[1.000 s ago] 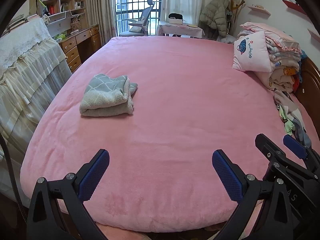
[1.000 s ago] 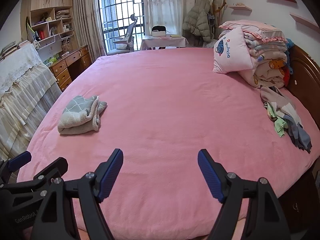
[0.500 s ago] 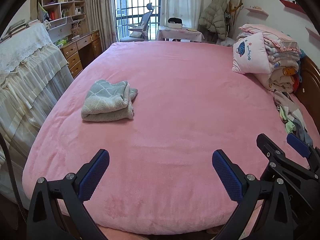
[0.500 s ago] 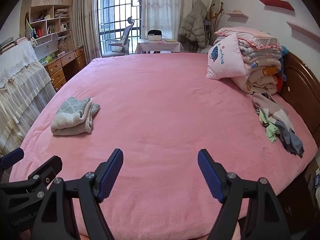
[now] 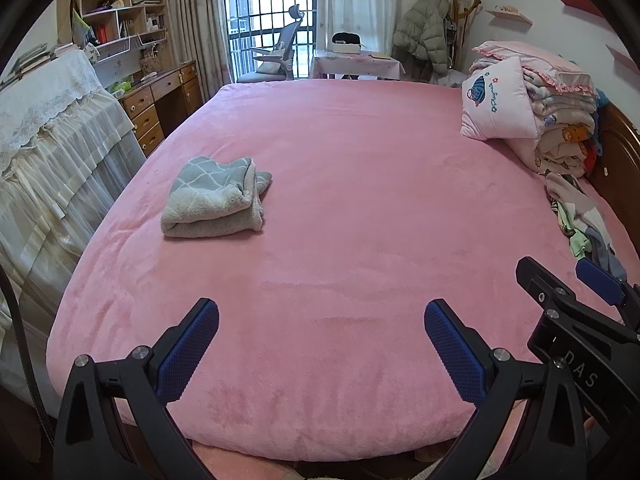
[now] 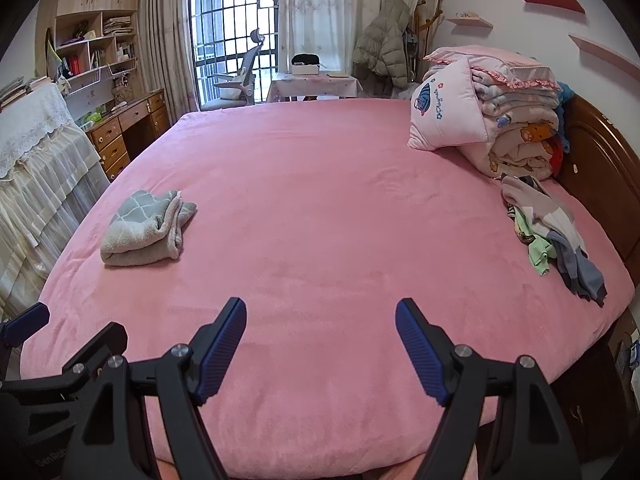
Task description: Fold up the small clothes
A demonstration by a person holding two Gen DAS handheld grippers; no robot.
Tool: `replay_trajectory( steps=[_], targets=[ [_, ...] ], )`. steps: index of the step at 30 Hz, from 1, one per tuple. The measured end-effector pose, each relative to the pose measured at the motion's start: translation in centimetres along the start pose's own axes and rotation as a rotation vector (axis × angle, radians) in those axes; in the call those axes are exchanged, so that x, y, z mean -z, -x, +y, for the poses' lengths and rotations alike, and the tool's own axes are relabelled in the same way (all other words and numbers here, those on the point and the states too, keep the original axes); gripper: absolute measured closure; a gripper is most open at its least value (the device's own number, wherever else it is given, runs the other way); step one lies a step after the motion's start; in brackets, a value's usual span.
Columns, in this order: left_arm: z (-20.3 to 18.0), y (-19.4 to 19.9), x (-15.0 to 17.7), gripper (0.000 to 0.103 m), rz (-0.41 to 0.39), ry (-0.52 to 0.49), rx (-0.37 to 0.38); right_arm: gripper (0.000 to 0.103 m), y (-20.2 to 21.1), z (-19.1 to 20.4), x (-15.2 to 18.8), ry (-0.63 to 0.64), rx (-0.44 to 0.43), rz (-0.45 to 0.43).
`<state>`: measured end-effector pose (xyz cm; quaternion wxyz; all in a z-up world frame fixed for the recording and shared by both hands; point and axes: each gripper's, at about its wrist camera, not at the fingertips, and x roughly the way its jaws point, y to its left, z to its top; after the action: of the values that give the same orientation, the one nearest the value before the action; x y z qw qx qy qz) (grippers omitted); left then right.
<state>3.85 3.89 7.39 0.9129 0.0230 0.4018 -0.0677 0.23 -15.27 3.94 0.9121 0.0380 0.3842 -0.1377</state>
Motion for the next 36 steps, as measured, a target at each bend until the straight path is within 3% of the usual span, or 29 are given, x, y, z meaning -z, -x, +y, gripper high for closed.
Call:
replay_trajectory(
  steps=[36],
  targets=[
    [-0.01,0.04,0.76,0.001,0.017,-0.003,0.012,0.025,0.33,-0.82,0.29,-0.004,-0.002,-0.003]
  ],
)
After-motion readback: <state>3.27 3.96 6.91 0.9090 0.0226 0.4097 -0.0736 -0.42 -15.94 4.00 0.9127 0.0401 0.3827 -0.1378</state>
